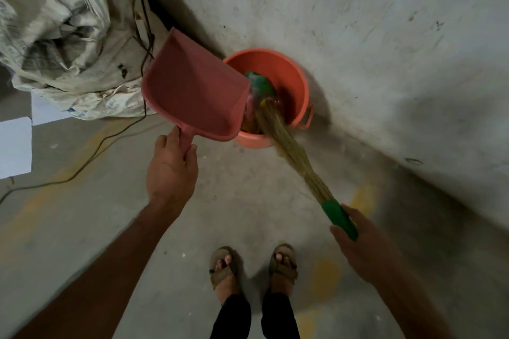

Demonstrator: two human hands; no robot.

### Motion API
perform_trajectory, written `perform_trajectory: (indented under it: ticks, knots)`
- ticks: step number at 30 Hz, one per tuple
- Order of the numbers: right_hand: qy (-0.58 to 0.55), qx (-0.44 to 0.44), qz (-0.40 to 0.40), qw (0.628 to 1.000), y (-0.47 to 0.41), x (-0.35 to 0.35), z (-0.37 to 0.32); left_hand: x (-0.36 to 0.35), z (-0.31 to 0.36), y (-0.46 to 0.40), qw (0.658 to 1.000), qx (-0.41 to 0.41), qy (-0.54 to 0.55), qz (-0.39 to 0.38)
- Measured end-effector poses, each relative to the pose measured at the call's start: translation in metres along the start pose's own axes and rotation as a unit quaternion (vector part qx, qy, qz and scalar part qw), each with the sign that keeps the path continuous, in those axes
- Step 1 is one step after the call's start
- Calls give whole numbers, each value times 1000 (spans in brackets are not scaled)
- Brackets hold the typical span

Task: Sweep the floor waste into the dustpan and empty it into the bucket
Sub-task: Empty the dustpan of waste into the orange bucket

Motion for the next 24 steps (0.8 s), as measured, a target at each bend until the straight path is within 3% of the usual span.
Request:
perform_trajectory:
  ticks: [3, 6, 11, 14, 19, 24]
  knots:
    - [-196, -52, -62, 977, -2, -3, 3, -3, 12, -11, 1000, -10, -7, 2]
    - [-287, -114, -107, 945, 10, -3, 10, -5, 18, -19, 1000, -17, -20, -2]
    - [-460, -225, -229, 828, 39, -8, 34, -7, 25, -26, 1000, -20, -21, -7]
    - [-381, -178, -233, 877, 50, 3, 47, -5, 27, -28, 1000, -19, -19, -10]
    - [-274, -133, -141, 942, 87, 39, 50, 20, 46, -26, 999, -16, -27, -26]
    - [-101, -15, -60, 993, 118, 59, 41, 62, 82, -14, 996, -12, -51, -71]
Point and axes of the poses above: each hand's wrist, its own y-axis away from the middle knuckle, its own x-axis out of the back of the hand, z = x × y, the point moved 3 cm from there along -y, towards the middle knuckle
